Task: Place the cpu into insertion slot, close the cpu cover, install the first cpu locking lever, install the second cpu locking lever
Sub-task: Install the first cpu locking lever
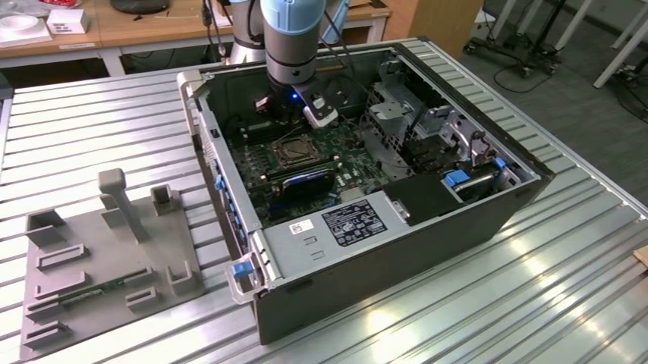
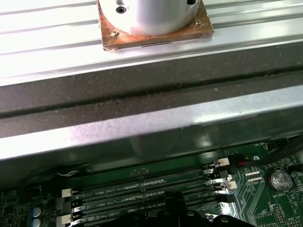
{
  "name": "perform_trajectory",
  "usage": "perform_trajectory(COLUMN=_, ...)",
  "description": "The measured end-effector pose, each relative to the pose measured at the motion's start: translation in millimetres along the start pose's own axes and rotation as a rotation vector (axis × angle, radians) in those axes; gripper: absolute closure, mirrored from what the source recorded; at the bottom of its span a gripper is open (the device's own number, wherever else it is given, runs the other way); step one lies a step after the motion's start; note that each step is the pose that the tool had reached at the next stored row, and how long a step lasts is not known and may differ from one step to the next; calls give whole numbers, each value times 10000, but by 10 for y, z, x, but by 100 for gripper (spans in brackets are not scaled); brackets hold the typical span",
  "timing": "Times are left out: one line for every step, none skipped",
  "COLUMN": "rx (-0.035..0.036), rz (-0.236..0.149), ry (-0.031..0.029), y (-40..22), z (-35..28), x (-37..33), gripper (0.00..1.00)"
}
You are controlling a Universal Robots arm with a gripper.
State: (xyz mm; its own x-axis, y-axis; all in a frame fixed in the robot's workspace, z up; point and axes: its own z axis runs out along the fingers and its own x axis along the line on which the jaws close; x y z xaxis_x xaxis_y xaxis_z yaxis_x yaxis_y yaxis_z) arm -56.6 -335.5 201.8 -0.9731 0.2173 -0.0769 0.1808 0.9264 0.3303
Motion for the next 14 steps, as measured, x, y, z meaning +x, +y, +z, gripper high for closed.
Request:
perform_trajectory(rx=0, rz=-1, ry=0, y=0, z=0, x=0, gripper=89)
perform_trajectory(rx=-1, rz=-1, ry=0, y=0, z=0, x=0, gripper=89)
perform_trajectory(rx=-2, rz=-1, ry=0, y=0, z=0, x=0, gripper=89)
perform_trajectory(rx=-2, rz=0, ry=0, y=0, z=0, x=0, gripper=89)
perform_trajectory(rx=-2, rz=-1, ry=0, y=0, z=1, x=0, gripper=89)
perform_trajectory(rx=-1, rz=-1, ry=1, y=-1, z=1, x=0, gripper=89)
perform_trajectory(rx=-1, rz=-1, ry=1, y=-1, z=1, x=0, gripper=89)
perform_trajectory(rx=0, rz=0, ry=0, y=-1, z=1, x=0, gripper=89)
perform_trajectory(rx=-1, rz=0, ry=0, y=-1, z=1, x=0, gripper=89)
perform_trajectory(rx=-1, rz=0, ry=1, y=0, z=1, x=0, gripper=89)
perform_trajectory(rx=-1, rz=0, ry=1, y=1, z=-5, x=0, gripper=89)
perform_trajectory(rx=-1, rz=1, ry=1, y=5, z=-14, x=-1, gripper=89)
perform_trajectory(rx=-1, rz=2, ry=0, y=9, z=-25, x=-2, gripper=89)
perform_trajectory(rx=0, rz=3, ry=0, y=12, z=-34, x=-3, gripper=89)
